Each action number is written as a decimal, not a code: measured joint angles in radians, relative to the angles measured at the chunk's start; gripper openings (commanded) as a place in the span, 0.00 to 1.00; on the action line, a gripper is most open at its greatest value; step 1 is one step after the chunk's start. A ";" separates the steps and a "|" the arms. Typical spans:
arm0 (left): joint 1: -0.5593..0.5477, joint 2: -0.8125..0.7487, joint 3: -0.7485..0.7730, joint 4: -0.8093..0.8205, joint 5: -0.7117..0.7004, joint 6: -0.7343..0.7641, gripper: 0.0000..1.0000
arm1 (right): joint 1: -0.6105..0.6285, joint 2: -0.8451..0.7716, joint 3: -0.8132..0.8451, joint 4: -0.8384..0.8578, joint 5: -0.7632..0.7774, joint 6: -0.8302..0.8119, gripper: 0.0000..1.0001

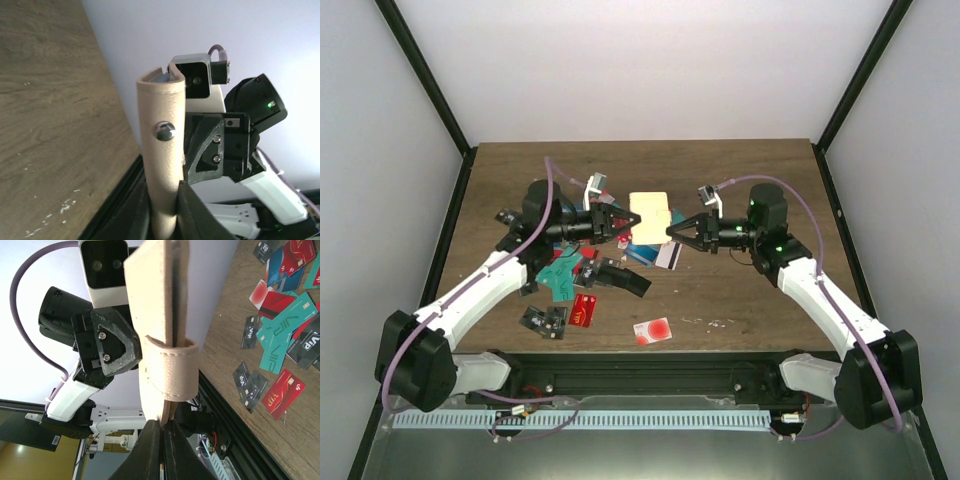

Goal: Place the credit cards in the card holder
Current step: Open the card holder at the center of the board.

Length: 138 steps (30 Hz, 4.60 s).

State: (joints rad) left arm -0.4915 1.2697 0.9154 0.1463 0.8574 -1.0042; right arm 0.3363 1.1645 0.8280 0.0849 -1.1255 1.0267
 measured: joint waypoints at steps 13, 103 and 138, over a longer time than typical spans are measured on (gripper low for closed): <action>-0.002 0.053 0.140 -0.090 -0.006 0.196 0.04 | 0.000 0.028 0.108 -0.205 0.084 -0.070 0.87; -0.257 -0.122 0.108 -0.002 -0.527 0.023 0.55 | 0.111 -0.152 0.023 0.381 0.489 0.053 0.01; -0.246 -0.044 0.286 -0.286 -0.504 0.233 0.04 | 0.106 -0.103 0.417 -0.552 0.670 -0.521 0.97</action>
State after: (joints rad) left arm -0.7372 1.2255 1.2018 -0.1398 0.3531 -0.7715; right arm 0.4423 1.0611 1.2446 -0.4675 -0.4553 0.5053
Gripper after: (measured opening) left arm 0.066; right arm 0.996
